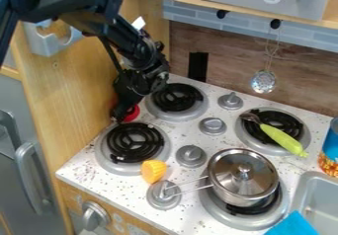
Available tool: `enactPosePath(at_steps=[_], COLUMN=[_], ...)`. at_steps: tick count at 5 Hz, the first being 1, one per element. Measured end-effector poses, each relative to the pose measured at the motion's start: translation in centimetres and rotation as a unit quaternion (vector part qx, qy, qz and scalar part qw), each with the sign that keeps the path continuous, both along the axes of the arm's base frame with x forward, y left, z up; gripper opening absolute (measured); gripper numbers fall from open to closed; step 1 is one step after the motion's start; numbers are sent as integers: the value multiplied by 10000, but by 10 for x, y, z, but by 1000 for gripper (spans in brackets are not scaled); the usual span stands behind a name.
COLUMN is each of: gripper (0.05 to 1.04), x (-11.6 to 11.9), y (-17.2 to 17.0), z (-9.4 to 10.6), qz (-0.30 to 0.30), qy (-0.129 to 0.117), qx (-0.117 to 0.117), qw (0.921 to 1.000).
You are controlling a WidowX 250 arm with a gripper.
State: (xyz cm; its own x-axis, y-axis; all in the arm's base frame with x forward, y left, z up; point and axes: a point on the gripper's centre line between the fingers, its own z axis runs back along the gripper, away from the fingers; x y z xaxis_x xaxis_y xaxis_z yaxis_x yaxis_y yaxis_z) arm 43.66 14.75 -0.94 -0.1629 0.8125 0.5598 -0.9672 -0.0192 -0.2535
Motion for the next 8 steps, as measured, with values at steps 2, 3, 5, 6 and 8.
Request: enactPosePath(at_steps=[2,3,5,6,8], gripper=[802,802,802,802,802], x=[-7,-11,-6,0,10], y=[-23,-33,-76,-102,-155], z=[23,45,47,54,69], qz=[-375,-555,-1144,-1405,-1923], qy=[-310,-528,-369,-275,-204], qx=[26,38,-56,-115,-223], qw=[9988,9971,9927,9896,9809])
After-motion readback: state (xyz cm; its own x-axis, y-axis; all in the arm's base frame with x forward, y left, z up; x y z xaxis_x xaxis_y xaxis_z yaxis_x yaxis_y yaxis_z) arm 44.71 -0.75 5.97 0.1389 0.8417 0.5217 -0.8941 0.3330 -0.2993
